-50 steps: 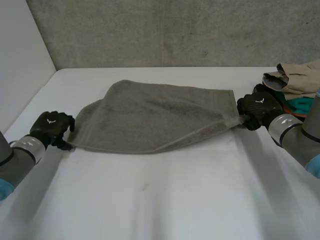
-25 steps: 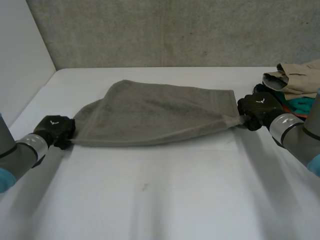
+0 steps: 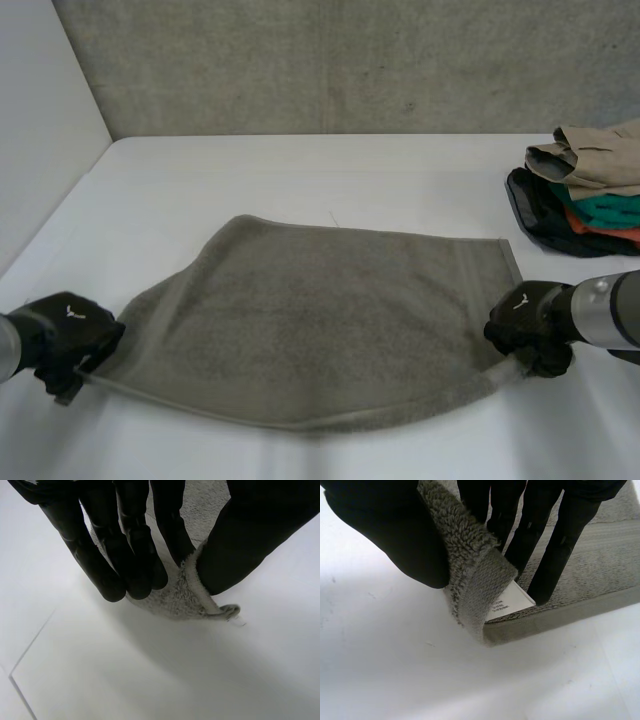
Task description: Fold the laundry.
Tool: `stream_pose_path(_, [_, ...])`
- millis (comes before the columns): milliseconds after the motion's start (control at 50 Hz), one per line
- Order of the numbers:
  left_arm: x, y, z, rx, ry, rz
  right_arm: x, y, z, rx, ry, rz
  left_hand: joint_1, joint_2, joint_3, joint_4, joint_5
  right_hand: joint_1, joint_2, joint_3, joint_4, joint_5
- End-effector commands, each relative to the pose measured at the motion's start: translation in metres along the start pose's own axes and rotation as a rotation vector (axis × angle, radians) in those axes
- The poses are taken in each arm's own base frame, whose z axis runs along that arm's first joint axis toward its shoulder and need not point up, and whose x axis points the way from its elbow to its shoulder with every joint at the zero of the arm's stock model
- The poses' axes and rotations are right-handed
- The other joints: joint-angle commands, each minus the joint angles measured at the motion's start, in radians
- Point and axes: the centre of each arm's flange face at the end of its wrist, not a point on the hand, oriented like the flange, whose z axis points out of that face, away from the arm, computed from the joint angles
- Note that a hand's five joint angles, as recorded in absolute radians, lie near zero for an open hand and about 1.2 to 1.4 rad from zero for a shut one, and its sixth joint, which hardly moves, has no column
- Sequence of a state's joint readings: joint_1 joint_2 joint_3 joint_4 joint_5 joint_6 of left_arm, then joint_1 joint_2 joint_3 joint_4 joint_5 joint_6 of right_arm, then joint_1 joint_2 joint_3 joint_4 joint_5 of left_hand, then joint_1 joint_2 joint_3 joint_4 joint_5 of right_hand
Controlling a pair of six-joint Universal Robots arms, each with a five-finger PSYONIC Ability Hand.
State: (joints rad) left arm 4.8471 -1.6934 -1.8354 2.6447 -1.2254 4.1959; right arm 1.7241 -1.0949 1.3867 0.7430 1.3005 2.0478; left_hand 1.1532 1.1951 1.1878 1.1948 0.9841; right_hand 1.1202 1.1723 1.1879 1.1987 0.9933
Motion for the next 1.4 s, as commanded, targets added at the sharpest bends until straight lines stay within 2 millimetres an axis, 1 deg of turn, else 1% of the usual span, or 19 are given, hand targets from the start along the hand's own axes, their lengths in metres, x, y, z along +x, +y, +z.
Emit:
stream_pose_path(20, [-0.035, -0.035, 0.047, 0.131, -0.172, 0.057, 0.022, -0.016, 0.023, 0.078, 0.126, 0.049, 0.243, 0.201, 0.208, 0.201, 0.238, 0.276, 0.224, 0.208, 0.198, 0.228])
stream_pose_path(60, [-0.059, -0.057, 0.057, 0.197, -0.297, 0.079, 0.048, -0.033, 0.018, 0.151, 0.255, 0.076, 0.243, 0.201, 0.208, 0.201, 0.238, 0.276, 0.224, 0.208, 0.198, 0.228])
stream_pose_path(120, [-0.093, -0.086, 0.056, 0.305, -0.453, 0.095, 0.082, -0.055, 0.005, 0.27, 0.418, 0.108, 0.243, 0.201, 0.208, 0.201, 0.238, 0.276, 0.224, 0.208, 0.198, 0.228])
stream_pose_path(140, [-0.117, -0.11, 0.045, 0.408, -0.565, 0.106, 0.106, -0.072, -0.009, 0.378, 0.534, 0.129, 0.243, 0.201, 0.208, 0.201, 0.238, 0.276, 0.224, 0.208, 0.198, 0.228])
stream_pose_path(200, [-0.15, -0.144, 0.02, 0.587, -0.72, 0.101, 0.137, -0.095, -0.031, 0.563, 0.697, 0.152, 0.243, 0.201, 0.208, 0.201, 0.238, 0.276, 0.224, 0.208, 0.198, 0.228])
stream_pose_path(220, [-0.167, -0.162, 0.005, 0.719, -0.79, 0.083, 0.154, -0.107, -0.046, 0.682, 0.793, 0.159, 0.243, 0.201, 0.208, 0.201, 0.238, 0.276, 0.224, 0.208, 0.198, 0.228])
stream_pose_path(300, [-0.197, -0.187, -0.027, 0.994, -0.908, -0.007, 0.186, -0.123, -0.076, 0.954, 1.002, 0.136, 0.243, 0.201, 0.208, 0.201, 0.238, 0.276, 0.224, 0.208, 0.198, 0.228])
stream_pose_path(360, [-0.204, -0.189, -0.032, 1.095, -0.915, -0.101, 0.192, -0.13, -0.083, 1.097, 1.084, 0.097, 0.243, 0.201, 0.208, 0.201, 0.238, 0.276, 0.224, 0.208, 0.198, 0.228])
stream_pose_path(460, [-0.194, -0.176, -0.013, 1.061, -0.839, -0.182, 0.181, -0.128, -0.067, 1.107, 1.053, 0.079, 0.243, 0.201, 0.208, 0.201, 0.238, 0.276, 0.224, 0.208, 0.198, 0.228])
stream_pose_path(620, [-0.171, -0.131, 0.036, 0.898, -0.731, -0.223, 0.157, -0.117, -0.012, 0.982, 0.872, 0.132, 0.243, 0.201, 0.208, 0.201, 0.238, 0.276, 0.224, 0.208, 0.198, 0.228])
stream_pose_path(740, [-0.133, -0.093, 0.079, 0.761, -0.585, -0.246, 0.129, -0.097, 0.048, 0.824, 0.72, 0.159, 0.243, 0.201, 0.208, 0.201, 0.238, 0.276, 0.224, 0.208, 0.198, 0.228])
stream_pose_path(760, [-0.119, -0.085, 0.089, 0.735, -0.535, -0.242, 0.122, -0.091, 0.063, 0.778, 0.686, 0.162, 0.243, 0.201, 0.208, 0.201, 0.238, 0.276, 0.224, 0.208, 0.198, 0.228])
stream_pose_path(840, [-0.091, -0.064, 0.108, 0.667, -0.428, -0.215, 0.102, -0.074, 0.09, 0.657, 0.608, 0.161, 0.243, 0.201, 0.208, 0.201, 0.238, 0.276, 0.224, 0.208, 0.198, 0.228])
stream_pose_path(900, [-0.077, -0.053, 0.113, 0.624, -0.39, -0.195, 0.092, -0.068, 0.096, 0.592, 0.574, 0.156, 0.243, 0.201, 0.208, 0.201, 0.238, 0.276, 0.224, 0.208, 0.198, 0.228])
stream_pose_path(960, [-0.063, -0.038, 0.111, 0.541, -0.352, -0.177, 0.08, -0.058, 0.098, 0.513, 0.522, 0.164, 0.243, 0.201, 0.208, 0.201, 0.238, 0.276, 0.224, 0.208, 0.198, 0.228])
stream_pose_path(1040, [-0.042, -0.02, 0.093, 0.409, -0.281, -0.167, 0.066, -0.046, 0.089, 0.422, 0.455, 0.175, 0.243, 0.201, 0.208, 0.201, 0.238, 0.276, 0.224, 0.208, 0.198, 0.228])
stream_pose_path(1200, [0.012, 0.006, 0.008, 0.096, -0.037, -0.041, 0.035, -0.003, 0.022, 0.084, 0.282, 0.094, 0.243, 0.201, 0.208, 0.201, 0.238, 0.276, 0.224, 0.208, 0.198, 0.228])
stream_pose_path(1300, [0.015, 0.008, -0.016, 0.065, 0.011, 0.056, 0.011, 0.011, 0.004, -0.02, 0.148, 0.033, 0.243, 0.201, 0.208, 0.201, 0.238, 0.276, 0.224, 0.208, 0.198, 0.228])
stream_pose_path(1400, [0.003, 0.002, -0.009, 0.079, -0.004, 0.124, 0.019, 0.01, 0.016, 0.021, 0.209, 0.042, 0.243, 0.201, 0.208, 0.201, 0.238, 0.276, 0.224, 0.208, 0.198, 0.228])
